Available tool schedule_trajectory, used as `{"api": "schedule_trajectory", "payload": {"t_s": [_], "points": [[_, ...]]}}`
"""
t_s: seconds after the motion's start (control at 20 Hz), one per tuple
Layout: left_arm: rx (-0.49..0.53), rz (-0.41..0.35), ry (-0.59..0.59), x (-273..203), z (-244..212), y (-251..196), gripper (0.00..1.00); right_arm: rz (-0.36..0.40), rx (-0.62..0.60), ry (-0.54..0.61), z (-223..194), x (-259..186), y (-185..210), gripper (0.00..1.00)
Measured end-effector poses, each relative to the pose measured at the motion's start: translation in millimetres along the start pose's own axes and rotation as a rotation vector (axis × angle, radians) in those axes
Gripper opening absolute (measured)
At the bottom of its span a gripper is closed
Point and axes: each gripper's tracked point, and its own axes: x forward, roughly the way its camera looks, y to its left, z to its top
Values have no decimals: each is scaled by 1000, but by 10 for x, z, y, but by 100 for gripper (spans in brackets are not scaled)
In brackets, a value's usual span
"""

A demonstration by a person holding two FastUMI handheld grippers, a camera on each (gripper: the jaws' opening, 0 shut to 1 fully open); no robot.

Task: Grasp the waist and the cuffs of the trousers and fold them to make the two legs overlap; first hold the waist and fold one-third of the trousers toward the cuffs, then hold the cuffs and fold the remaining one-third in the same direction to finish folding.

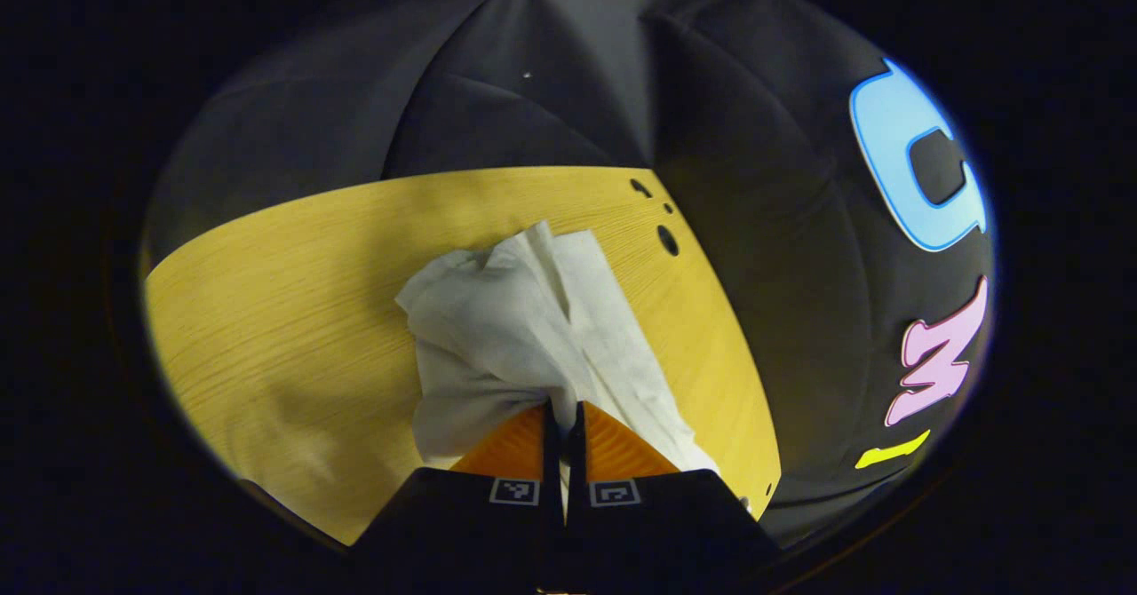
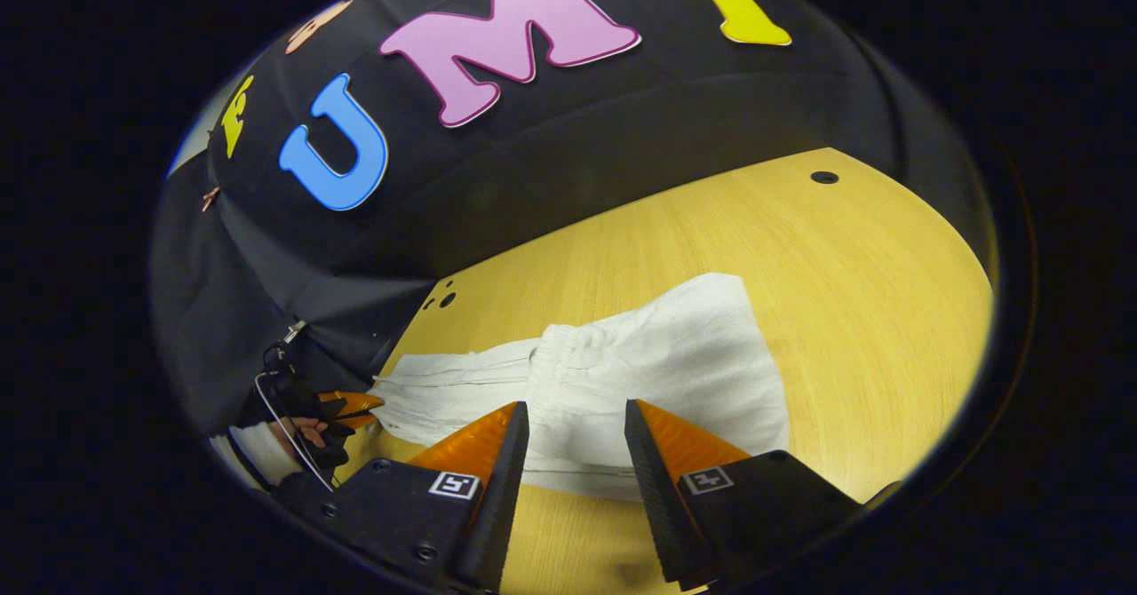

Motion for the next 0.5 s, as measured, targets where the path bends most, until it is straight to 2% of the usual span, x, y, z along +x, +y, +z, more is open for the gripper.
{"api": "schedule_trajectory", "payload": {"t_s": [0.1,0.15,0.2,0.3,0.35,0.4,0.45,0.5], "points": [[60,-58,-37,10,42,-278,6,-19,12,-18,62,-104,-108,68],[97,-88,-49,-6,44,-431,6,-25,18,-25,89,-147,-145,57],[133,-125,-60,-36,26,-589,6,-31,25,-33,116,-190,-178,68],[202,-194,-79,-107,-30,-918,2,-38,38,-51,184,-260,-233,67],[236,-224,-86,-152,-75,-1076,6,-40,38,-60,225,-300,-258,68],[272,-253,-91,-175,-150,-1212,6,-43,39,-67,247,-339,-285,58],[309,-278,-93,-212,-225,-1345,6,-46,40,-71,274,-378,-322,67],[347,-304,-93,-222,-307,-1482,6,-52,42,-77,296,-422,-371,67]]}}
